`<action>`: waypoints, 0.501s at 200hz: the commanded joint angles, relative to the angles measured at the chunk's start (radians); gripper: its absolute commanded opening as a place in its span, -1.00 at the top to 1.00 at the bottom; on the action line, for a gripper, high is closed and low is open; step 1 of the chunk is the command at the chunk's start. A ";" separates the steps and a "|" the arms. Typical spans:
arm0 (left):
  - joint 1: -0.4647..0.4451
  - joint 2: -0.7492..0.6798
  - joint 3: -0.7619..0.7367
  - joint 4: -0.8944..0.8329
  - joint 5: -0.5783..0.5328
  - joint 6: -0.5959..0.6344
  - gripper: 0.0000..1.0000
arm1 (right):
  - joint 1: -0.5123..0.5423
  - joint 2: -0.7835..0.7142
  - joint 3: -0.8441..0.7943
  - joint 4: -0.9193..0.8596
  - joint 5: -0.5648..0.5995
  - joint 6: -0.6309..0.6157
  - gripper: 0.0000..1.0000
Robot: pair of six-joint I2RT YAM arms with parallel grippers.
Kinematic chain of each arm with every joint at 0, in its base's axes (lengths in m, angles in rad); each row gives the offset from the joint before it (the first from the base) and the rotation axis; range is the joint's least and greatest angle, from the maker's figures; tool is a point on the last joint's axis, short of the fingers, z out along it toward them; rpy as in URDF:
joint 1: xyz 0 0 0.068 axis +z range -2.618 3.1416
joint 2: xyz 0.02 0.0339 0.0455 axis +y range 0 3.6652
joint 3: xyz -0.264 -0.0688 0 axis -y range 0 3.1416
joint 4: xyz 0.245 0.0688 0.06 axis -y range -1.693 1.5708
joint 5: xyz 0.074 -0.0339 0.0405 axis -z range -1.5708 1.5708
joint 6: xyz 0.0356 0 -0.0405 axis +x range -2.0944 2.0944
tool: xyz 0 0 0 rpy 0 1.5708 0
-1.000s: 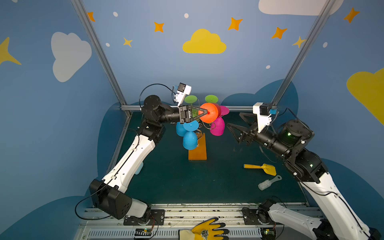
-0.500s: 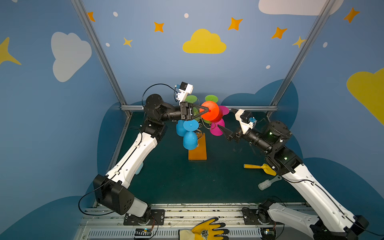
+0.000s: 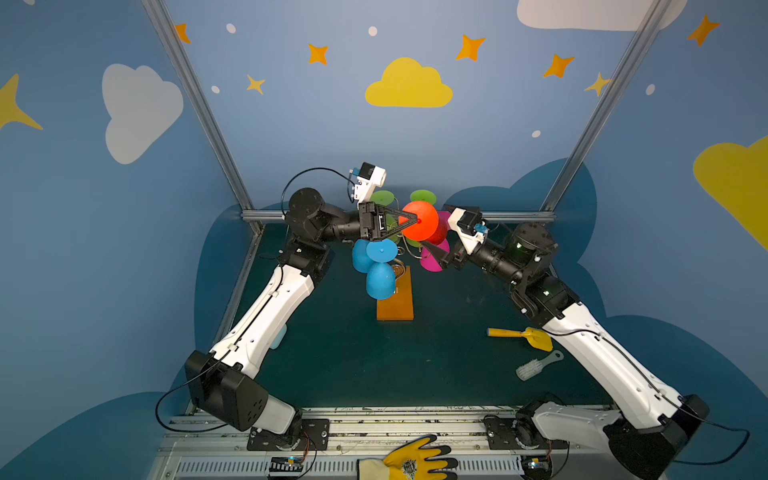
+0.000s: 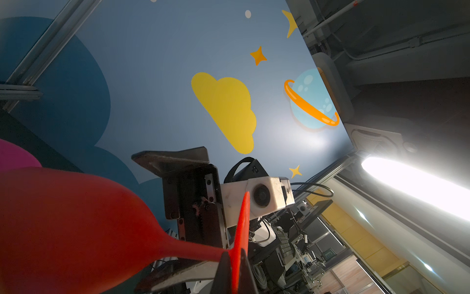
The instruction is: Take the wine glass off the wine glass rack
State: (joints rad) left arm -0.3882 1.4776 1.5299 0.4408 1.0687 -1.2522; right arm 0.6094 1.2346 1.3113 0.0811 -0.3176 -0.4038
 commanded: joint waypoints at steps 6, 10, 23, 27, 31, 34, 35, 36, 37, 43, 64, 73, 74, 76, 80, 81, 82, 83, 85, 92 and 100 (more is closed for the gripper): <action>0.000 -0.033 0.018 0.061 0.013 -0.019 0.95 | -0.008 0.041 0.044 0.034 -0.032 0.004 -0.83; 0.000 -0.033 0.017 0.062 0.013 -0.021 0.95 | -0.010 0.047 0.048 0.033 -0.036 0.005 -0.83; 0.002 -0.033 0.015 0.068 0.013 -0.028 0.95 | -0.010 0.065 0.060 0.025 -0.051 0.011 -0.83; 0.002 -0.034 0.016 0.071 0.013 -0.030 0.95 | -0.009 0.069 0.062 0.025 -0.055 0.011 -0.83; 0.003 -0.033 0.016 0.073 0.013 -0.032 0.95 | -0.009 0.075 0.065 0.025 -0.056 0.013 -0.83; 0.003 -0.035 0.015 0.075 0.014 -0.034 0.95 | -0.010 0.078 0.066 0.025 -0.055 0.015 -0.83; 0.003 -0.035 0.015 0.076 0.014 -0.034 0.95 | -0.010 0.079 0.066 0.025 -0.055 0.016 -0.83; 0.003 -0.034 0.016 0.076 0.014 -0.035 0.95 | -0.010 0.079 0.066 0.025 -0.054 0.016 -0.83; 0.003 -0.035 0.016 0.077 0.014 -0.036 0.95 | -0.010 0.081 0.067 0.025 -0.055 0.016 -0.83; 0.002 -0.035 0.015 0.083 0.016 -0.040 0.95 | -0.009 0.088 0.067 0.027 -0.054 0.020 -0.83; 0.003 -0.040 0.013 0.098 0.017 -0.055 0.95 | -0.010 0.102 0.062 0.037 -0.053 0.035 -0.83; 0.003 -0.040 0.013 0.098 0.018 -0.055 0.94 | -0.009 0.106 0.061 0.037 -0.051 0.039 -0.82; 0.003 -0.040 0.013 0.098 0.018 -0.055 0.94 | -0.009 0.107 0.061 0.037 -0.050 0.039 -0.82; 0.002 -0.041 0.012 0.098 0.017 -0.055 0.94 | -0.010 0.107 0.062 0.037 -0.048 0.040 -0.82; 0.003 -0.041 0.012 0.098 0.017 -0.055 0.94 | -0.009 0.108 0.059 0.039 -0.044 0.042 -0.81; 0.003 -0.041 0.012 0.098 0.017 -0.054 0.94 | -0.009 0.108 0.059 0.040 -0.043 0.043 -0.81; 0.004 -0.042 0.012 0.098 0.017 -0.054 0.94 | -0.009 0.107 0.059 0.040 -0.042 0.043 -0.81; 0.004 -0.043 0.013 0.098 0.017 -0.053 0.94 | -0.010 0.107 0.057 0.042 -0.041 0.044 -0.81; 0.005 -0.042 0.012 0.097 0.018 -0.053 0.94 | -0.008 0.106 0.056 0.044 -0.040 0.045 -0.81; 0.004 -0.043 0.011 0.095 0.017 -0.049 0.94 | -0.009 0.104 0.051 0.047 -0.032 0.050 -0.81; 0.004 -0.045 0.009 0.088 0.017 -0.042 0.94 | -0.009 0.101 0.048 0.051 -0.025 0.055 -0.78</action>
State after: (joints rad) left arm -0.3870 1.4681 1.5295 0.4843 1.0737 -1.3029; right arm 0.6037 1.3403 1.3449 0.0971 -0.3553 -0.3805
